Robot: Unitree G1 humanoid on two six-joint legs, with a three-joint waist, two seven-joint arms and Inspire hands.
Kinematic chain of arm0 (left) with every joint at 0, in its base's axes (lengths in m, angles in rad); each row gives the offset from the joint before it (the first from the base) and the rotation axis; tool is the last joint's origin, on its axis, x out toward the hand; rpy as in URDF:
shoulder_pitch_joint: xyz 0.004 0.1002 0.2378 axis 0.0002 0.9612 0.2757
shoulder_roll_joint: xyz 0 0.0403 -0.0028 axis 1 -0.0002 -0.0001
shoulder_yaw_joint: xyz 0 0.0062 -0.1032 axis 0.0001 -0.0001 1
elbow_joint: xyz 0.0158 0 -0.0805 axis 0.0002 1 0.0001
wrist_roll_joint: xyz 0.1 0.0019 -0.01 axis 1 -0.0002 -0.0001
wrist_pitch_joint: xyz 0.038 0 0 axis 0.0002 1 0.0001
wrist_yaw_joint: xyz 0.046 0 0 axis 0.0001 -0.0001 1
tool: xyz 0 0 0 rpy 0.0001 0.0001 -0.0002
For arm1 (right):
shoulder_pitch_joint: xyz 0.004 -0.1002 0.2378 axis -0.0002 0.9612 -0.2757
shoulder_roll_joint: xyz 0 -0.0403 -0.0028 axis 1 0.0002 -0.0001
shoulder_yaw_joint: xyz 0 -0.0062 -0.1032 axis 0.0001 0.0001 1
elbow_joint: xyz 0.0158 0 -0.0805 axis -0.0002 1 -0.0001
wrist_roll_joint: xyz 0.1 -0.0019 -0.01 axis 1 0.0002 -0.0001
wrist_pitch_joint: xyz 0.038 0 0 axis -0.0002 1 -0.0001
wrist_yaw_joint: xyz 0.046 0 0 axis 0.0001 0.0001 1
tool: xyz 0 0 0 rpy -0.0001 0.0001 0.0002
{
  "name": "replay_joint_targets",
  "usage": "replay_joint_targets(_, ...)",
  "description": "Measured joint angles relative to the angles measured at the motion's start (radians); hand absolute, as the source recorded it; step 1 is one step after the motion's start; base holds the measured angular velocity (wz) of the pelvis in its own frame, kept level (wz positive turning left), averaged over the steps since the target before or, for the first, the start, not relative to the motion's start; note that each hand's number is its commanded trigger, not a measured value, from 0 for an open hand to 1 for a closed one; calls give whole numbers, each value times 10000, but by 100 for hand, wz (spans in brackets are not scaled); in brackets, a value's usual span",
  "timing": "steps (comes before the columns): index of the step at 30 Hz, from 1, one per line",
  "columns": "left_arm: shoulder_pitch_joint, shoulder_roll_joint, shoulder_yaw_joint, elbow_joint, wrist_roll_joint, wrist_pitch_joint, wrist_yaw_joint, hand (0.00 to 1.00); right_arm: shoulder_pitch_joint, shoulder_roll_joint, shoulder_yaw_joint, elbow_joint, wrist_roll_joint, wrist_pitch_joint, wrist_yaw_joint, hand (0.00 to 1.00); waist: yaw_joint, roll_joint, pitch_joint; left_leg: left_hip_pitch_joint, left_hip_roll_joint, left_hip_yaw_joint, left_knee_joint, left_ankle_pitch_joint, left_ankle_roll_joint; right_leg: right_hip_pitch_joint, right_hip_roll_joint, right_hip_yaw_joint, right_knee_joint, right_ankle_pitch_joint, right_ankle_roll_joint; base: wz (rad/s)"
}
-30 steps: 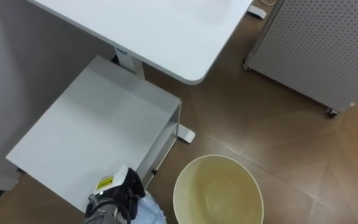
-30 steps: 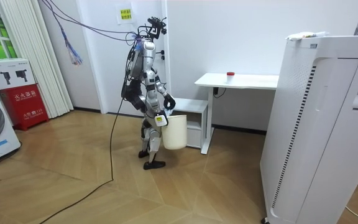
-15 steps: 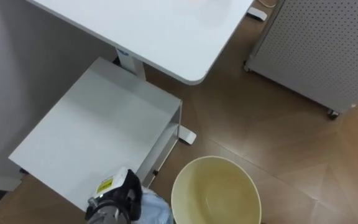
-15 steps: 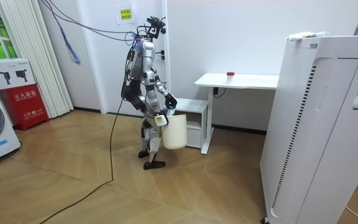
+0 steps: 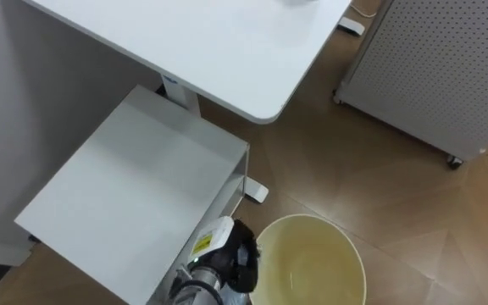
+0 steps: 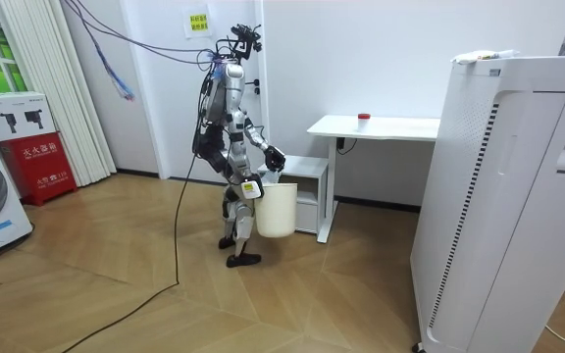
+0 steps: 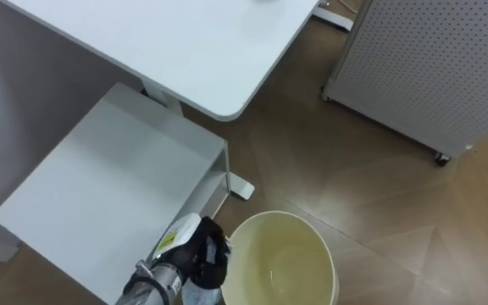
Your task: Pick garbage
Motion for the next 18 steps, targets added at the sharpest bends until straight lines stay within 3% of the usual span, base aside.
replay_joint_targets(6,5,-261,-750,-422,-7,-50,-62,100,10,115,217,-5,214,8,-110,100,3,-116,-136,30,28,-10,-28,21,-9,69,22,-31,-144,48,-8,0)
replay_joint_targets(15,192,-834,-1316,-1207,-820,-329,-788,100,-36,268,402,-93,-115,-22,91,100,2,-122,-146,160,-3,-4,-189,59,-14,156,16,-55,-235,64,-6,0)
replay_joint_targets(18,206,-856,-1309,-1209,-973,-330,-847,100,-24,268,372,-96,-219,6,250,100,-3,-119,-148,156,7,-6,-274,98,-43,145,21,-69,-310,95,-33,0)
